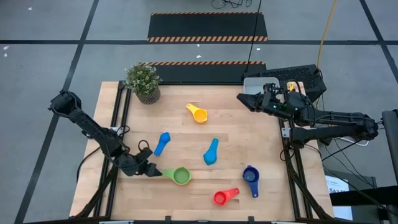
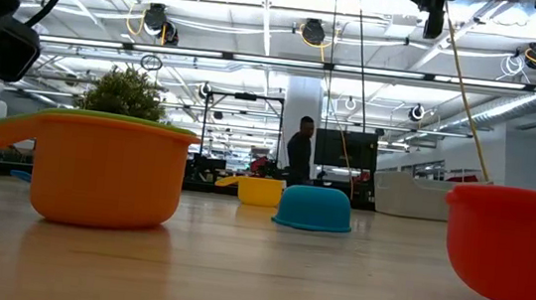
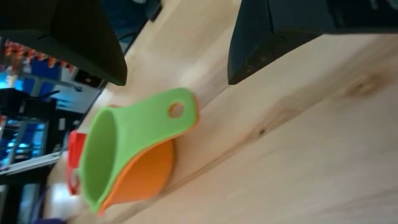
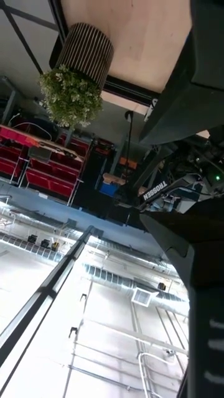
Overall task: Nest measuring cups in basket
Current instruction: Stack the dark blue measuring cup on the green measuring cup
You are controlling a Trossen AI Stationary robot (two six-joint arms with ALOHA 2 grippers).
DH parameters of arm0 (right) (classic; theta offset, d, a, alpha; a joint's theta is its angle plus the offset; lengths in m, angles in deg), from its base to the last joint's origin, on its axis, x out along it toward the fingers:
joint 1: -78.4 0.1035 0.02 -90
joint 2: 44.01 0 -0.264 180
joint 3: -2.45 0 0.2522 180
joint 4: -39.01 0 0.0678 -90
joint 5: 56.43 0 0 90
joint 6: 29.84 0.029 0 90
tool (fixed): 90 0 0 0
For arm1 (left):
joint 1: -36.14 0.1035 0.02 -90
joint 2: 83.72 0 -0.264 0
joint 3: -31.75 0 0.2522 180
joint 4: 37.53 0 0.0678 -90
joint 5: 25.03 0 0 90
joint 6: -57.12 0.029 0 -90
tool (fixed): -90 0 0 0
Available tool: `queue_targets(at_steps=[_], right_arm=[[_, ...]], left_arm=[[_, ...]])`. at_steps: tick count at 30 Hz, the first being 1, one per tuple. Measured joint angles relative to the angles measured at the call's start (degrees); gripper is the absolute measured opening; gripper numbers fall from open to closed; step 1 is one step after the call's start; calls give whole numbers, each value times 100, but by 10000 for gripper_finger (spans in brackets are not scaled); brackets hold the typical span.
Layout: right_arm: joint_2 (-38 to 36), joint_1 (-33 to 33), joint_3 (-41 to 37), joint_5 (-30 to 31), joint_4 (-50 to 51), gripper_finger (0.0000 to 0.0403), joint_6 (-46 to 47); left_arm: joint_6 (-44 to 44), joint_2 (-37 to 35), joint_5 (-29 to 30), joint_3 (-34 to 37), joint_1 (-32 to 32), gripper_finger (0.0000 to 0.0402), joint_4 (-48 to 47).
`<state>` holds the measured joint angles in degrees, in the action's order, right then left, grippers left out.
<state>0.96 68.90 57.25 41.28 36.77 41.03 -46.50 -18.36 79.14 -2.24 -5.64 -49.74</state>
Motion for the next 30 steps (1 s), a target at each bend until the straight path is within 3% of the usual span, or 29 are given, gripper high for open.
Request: queue_targets(at_steps=[30], right_arm=[[1,-2,0,-2,176,182,-22]], left_arm=[[-493,-2,-17,0,0,282,-18]])
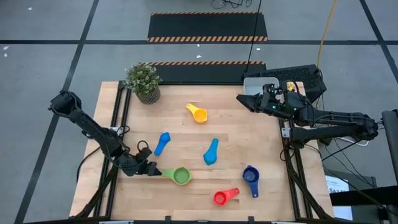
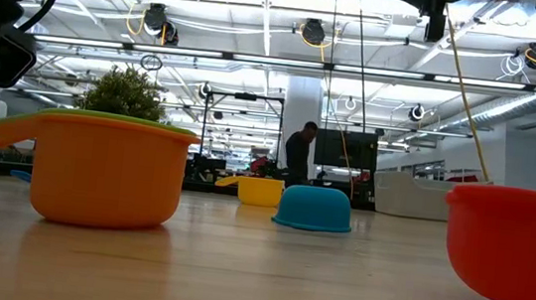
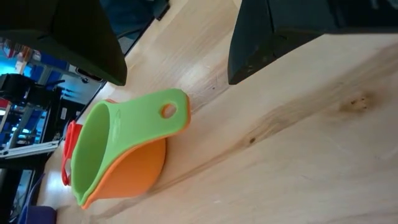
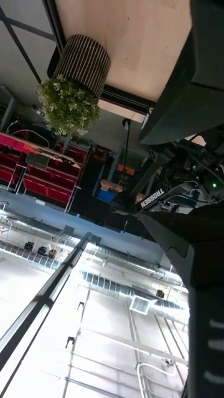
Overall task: Nest measuring cups in basket
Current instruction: Stack the dark blue measuring cup on the green measuring cup
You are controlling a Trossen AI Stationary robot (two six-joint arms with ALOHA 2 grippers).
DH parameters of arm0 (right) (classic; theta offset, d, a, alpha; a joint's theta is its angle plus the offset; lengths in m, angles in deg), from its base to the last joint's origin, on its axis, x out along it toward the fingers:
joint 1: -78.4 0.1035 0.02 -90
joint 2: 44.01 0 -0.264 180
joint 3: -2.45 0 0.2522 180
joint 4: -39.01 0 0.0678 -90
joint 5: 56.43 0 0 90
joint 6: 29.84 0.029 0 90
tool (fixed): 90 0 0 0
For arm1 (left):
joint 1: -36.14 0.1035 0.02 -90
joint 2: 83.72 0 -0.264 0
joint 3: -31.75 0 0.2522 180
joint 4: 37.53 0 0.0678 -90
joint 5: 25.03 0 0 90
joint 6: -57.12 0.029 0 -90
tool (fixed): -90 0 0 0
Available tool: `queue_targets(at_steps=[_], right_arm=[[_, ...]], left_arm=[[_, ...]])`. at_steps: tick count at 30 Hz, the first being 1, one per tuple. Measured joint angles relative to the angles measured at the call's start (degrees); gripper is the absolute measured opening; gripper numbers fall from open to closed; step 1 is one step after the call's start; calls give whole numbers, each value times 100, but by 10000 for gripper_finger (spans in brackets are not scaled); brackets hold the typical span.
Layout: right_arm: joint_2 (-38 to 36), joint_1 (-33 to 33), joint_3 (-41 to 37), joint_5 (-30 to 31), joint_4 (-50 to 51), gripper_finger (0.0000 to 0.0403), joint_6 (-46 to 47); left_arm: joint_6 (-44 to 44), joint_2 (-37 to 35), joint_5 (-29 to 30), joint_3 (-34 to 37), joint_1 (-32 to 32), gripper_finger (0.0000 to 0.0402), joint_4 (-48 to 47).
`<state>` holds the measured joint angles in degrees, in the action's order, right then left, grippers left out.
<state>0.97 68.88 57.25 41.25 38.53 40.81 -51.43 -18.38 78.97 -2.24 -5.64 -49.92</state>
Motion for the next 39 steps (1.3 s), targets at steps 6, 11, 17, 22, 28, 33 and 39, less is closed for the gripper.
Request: queue_targets(at_steps=[6,11,17,22,28,33,39], right_arm=[[-2,2,0,-23,147,182,12],[0,176,0,-39,485,182,66],[0,538,0,-42,680,182,133],[0,894,0,-44,986,182,328],[0,1323,0,-39,1380,182,565],[2,1615,-1,-18,1458,182,857],[5,1996,-2,231,1460,182,1379]], left_arm=[[0,-2,2,0,0,282,66],[1,-2,4,0,2,282,174],[2,-21,40,-2,2,282,282],[60,-87,200,-2,25,282,318],[131,-90,208,-2,63,282,406],[270,-90,207,-2,61,282,518],[432,-90,207,-2,61,282,639]])
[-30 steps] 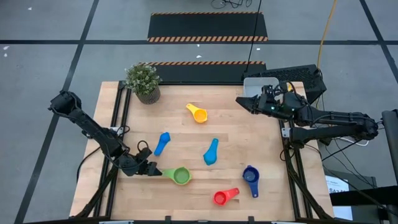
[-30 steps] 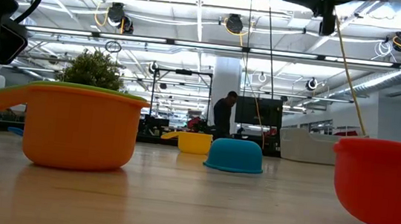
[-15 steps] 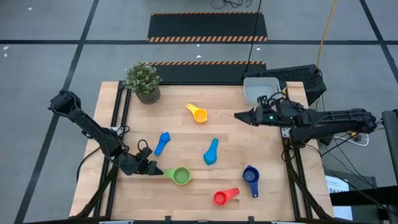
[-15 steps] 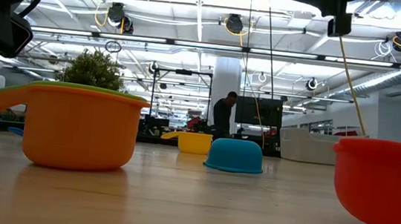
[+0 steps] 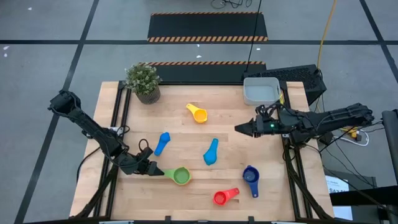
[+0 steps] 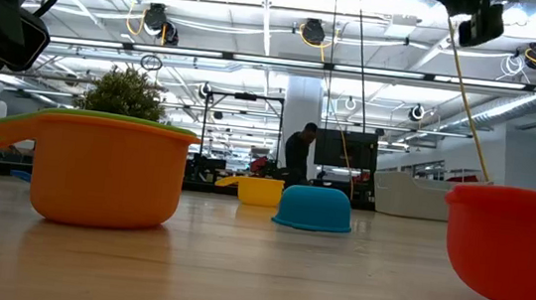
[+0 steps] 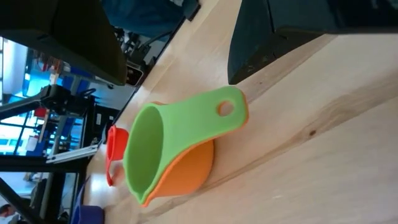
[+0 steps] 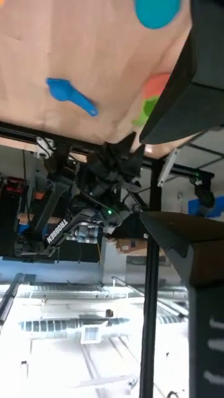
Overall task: Nest measuring cups in basket
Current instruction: Stack the dark blue measuring cup on the green measuring cup
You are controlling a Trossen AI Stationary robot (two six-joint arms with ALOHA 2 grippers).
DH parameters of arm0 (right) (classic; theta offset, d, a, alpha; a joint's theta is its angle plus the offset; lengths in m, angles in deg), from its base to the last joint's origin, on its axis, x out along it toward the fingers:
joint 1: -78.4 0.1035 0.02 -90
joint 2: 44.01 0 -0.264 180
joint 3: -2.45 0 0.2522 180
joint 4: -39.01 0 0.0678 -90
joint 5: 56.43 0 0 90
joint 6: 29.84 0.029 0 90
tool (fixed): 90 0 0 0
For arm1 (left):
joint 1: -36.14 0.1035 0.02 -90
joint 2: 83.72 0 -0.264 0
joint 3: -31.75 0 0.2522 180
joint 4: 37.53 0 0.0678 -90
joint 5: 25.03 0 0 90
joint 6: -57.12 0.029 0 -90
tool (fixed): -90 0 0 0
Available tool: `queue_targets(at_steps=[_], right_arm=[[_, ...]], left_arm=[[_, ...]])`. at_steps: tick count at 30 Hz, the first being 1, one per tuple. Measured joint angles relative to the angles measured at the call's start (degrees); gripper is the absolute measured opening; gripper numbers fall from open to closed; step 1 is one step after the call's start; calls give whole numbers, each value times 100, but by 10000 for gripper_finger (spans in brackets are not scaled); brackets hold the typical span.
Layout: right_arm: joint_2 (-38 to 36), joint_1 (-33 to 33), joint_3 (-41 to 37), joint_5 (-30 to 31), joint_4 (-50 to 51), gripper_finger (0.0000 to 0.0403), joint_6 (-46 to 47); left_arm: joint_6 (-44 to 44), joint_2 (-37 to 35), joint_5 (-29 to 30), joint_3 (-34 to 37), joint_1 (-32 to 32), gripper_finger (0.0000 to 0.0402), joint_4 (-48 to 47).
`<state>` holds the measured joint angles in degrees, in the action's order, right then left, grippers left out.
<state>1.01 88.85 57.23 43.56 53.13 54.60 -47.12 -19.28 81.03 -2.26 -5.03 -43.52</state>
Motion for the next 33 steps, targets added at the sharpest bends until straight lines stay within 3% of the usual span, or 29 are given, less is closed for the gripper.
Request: queue_targets(at_steps=[6,16,30,33], right_arm=[[170,710,80,352,5,171,713],[1216,2073,850,372,609,168,1661],[1800,3630,937,317,1424,168,3506],[1801,3831,939,-83,1854,168,3743]], left_arm=[[106,0,-3,0,0,282,348],[188,0,-113,-5,-176,282,772],[793,2,-160,-258,-337,282,796],[788,2,-92,-258,-339,282,798]])
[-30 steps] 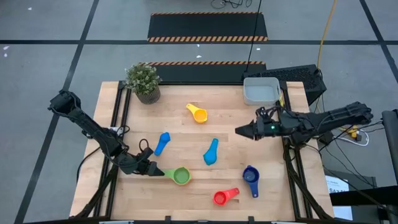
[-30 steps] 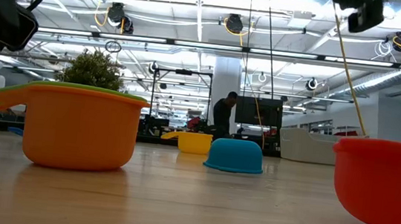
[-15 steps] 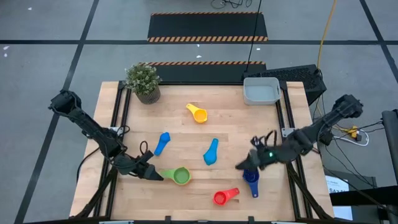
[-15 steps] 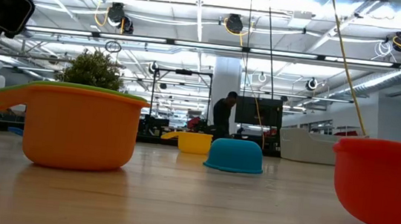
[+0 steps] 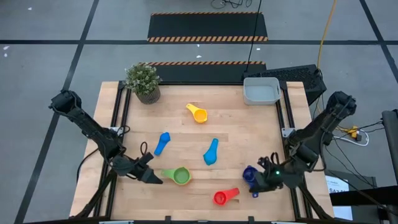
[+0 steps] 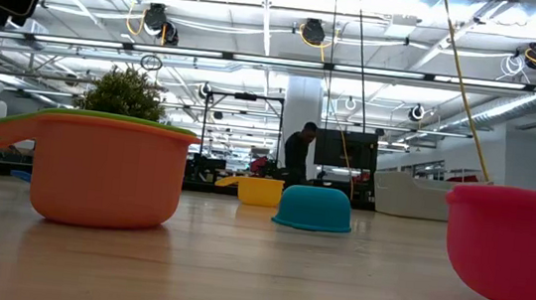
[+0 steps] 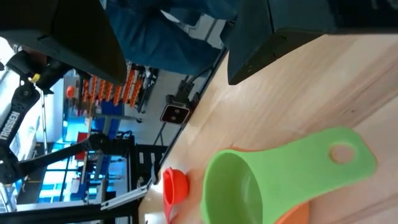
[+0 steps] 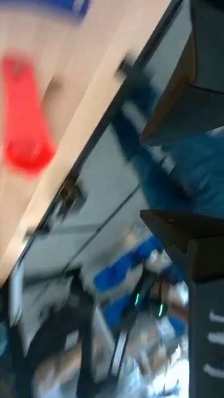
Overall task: Nest measuring cups in basket
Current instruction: Stack the dark blue measuring cup on the green measuring cup
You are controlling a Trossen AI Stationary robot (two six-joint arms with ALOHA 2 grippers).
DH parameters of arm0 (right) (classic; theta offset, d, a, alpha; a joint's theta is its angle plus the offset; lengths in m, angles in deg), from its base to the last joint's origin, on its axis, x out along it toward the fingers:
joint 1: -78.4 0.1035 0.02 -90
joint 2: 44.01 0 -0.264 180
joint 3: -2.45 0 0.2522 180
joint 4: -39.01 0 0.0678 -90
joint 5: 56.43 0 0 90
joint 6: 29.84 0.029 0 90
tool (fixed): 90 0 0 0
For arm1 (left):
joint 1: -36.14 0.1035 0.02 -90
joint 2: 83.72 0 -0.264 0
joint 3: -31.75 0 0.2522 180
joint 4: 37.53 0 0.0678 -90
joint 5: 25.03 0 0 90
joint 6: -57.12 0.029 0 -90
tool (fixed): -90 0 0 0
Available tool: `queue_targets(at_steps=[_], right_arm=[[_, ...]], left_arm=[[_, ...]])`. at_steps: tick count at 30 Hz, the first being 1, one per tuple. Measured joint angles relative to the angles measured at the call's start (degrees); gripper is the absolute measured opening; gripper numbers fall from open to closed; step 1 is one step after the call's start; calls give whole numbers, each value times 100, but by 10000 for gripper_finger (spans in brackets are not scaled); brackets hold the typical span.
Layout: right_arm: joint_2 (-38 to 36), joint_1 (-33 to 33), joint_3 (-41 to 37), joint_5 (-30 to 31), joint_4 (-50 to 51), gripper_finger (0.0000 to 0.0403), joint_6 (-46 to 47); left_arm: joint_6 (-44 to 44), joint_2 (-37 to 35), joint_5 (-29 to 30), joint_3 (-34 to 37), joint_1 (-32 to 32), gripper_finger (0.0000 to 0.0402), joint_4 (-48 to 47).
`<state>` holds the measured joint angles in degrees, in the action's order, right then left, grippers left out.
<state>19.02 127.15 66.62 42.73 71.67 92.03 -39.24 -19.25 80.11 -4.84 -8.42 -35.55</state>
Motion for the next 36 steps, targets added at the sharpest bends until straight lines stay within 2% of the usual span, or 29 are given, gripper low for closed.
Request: queue_targets(at_steps=[5,12,16,20,28,36], right_arm=[[0,251,-1,-473,592,168,-191],[0,483,1,-473,1133,169,-1436],[0,607,-6,-473,1521,173,-1767],[0,744,-203,-475,1555,178,-1806],[0,963,-913,-475,572,178,-2164],[0,988,-1935,-491,-1209,181,-2291]], left_arm=[[-9,0,97,0,0,282,100],[127,2,474,-70,0,282,195],[385,2,681,-356,102,282,52],[670,2,609,-789,282,282,-497],[564,4,779,-1630,526,282,-1732],[472,135,949,-2132,529,282,-1919]])
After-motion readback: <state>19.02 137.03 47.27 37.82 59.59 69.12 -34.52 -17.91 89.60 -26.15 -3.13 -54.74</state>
